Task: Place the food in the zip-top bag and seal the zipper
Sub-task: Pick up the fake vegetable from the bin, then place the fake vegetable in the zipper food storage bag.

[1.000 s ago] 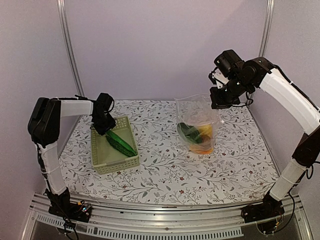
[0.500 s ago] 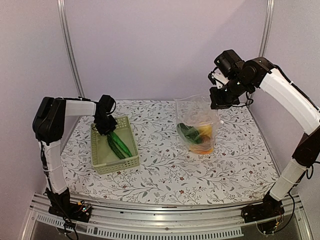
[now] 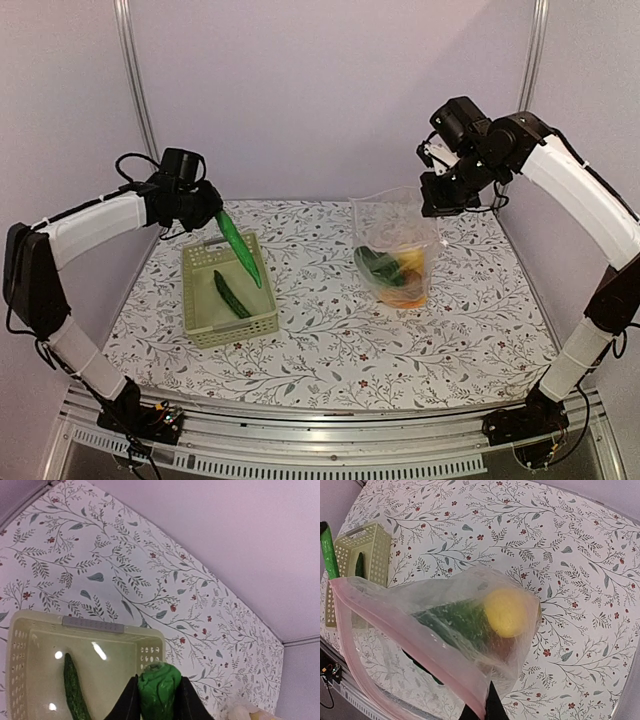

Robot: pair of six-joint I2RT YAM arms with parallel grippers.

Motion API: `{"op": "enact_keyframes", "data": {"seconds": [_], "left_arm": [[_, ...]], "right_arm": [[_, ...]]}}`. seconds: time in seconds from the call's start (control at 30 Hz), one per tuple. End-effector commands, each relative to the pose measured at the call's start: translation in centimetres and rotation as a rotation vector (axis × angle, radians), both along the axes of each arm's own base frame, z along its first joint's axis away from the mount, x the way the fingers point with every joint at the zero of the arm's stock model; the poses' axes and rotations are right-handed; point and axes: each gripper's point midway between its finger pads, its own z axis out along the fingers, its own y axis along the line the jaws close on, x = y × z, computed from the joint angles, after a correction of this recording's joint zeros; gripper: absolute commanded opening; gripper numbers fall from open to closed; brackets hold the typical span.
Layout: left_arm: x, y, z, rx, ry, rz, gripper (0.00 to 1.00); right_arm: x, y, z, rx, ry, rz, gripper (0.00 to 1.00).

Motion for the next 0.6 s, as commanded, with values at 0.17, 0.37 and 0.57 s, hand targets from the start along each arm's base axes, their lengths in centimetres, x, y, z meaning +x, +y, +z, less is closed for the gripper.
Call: {"op": "enact_keyframes", "data": {"seconds": [0.17,0.37,0.57], "left_arm": [[-3.6,-7.6,15.7,0.016,-0.432,-0.305,0.01],[-7.0,-11.5,24.5,0.062,-0.641,-0.456,0.0],[-9.4,-14.0,31.0,0.078,-0.822,-0.519,0.0]], "right_arm": [[-0.6,1.1,1.3,0.062,0.017,0.033,0.0],[-0.6,2.4,1.8,0.105,0.03,0.068,0.0],[-1.1,4.8,3.4,0.151,0.056,0.136,0.0]]}}
